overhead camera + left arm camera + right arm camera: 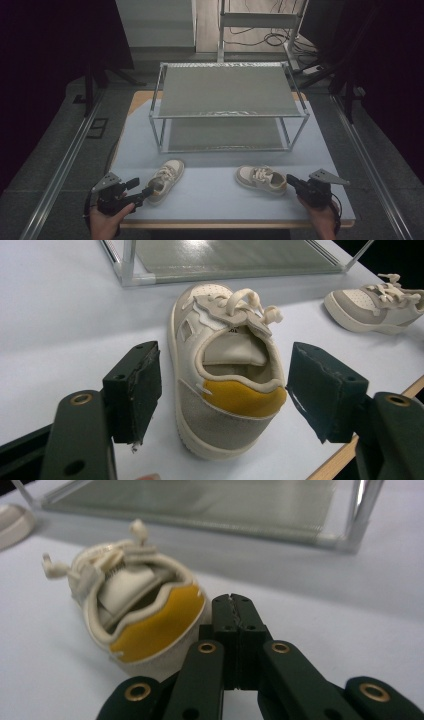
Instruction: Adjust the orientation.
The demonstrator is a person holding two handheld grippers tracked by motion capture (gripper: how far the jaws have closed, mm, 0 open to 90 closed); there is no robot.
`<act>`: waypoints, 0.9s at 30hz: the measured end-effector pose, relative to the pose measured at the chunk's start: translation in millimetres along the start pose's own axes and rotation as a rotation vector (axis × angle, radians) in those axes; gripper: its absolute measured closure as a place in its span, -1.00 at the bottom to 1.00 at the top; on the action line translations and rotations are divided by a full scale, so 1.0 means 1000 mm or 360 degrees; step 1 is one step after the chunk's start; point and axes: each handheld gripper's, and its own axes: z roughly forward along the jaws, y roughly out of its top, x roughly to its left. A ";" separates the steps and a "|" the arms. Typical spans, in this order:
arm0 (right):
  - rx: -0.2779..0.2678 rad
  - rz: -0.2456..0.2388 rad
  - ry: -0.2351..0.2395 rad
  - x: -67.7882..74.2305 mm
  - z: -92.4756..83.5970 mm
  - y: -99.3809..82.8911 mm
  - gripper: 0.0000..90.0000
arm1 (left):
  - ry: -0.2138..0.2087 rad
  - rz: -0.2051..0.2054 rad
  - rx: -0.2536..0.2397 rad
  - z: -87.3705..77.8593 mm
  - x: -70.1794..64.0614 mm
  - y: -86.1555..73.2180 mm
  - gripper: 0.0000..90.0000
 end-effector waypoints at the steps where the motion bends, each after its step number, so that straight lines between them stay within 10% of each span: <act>1: 0.0004 -0.0001 -0.0009 0.000 0.001 -0.001 0.99 | 0.0000 -0.0002 0.0000 0.000 0.000 0.000 -0.35; 11: 0.0036 0.0005 -0.0026 0.010 -0.010 -0.015 0.99 | -0.0004 -0.0010 -0.0005 -0.001 0.001 0.000 -0.35; 27: 0.0102 -0.0077 0.0152 0.047 -0.019 -0.025 0.99 | -0.0024 -0.0001 0.0011 -0.001 -0.004 0.001 -0.35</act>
